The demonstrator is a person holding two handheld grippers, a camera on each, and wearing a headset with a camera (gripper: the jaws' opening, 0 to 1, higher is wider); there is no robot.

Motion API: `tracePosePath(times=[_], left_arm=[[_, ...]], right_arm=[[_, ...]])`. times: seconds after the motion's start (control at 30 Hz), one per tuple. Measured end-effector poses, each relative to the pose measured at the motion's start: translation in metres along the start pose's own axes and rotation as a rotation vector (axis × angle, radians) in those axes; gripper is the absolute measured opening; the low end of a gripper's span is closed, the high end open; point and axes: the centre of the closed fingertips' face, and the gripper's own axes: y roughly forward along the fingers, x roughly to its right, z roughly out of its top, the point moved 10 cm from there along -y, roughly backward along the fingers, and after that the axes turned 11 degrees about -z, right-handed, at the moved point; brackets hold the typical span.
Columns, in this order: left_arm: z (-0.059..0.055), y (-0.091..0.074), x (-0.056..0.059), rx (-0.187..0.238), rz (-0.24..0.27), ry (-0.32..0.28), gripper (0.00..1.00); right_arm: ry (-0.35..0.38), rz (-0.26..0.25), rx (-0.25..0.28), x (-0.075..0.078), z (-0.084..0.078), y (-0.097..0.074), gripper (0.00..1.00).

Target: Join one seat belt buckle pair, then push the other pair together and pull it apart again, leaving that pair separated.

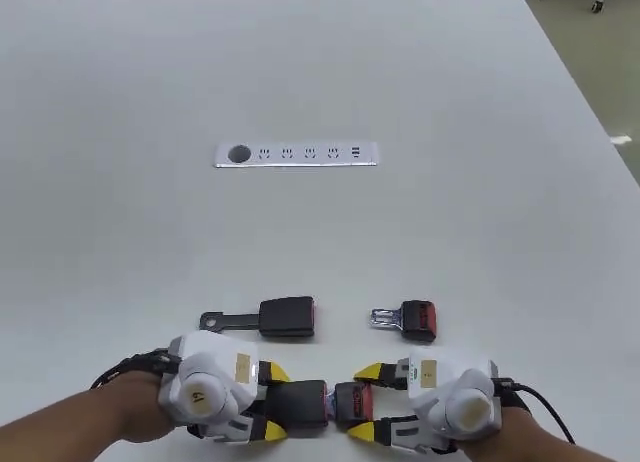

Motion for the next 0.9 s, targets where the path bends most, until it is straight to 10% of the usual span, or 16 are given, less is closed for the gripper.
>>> tracePosePath(times=[0.43,0.57,0.9], left_arm=[[0.005,0.0,0.003,-0.058,0.026,-0.054,0.42],[0.006,-0.003,0.009,-0.041,0.018,-0.072,0.6],[0.015,-0.022,0.011,0.069,0.081,-0.145,0.68]], right_arm=[[-0.009,-0.041,-0.068,-0.004,0.005,0.0,0.46],[0.023,-0.057,-0.052,-0.002,0.009,-0.004,0.6],[0.048,-0.072,-0.011,0.003,0.013,-0.017,0.65]])
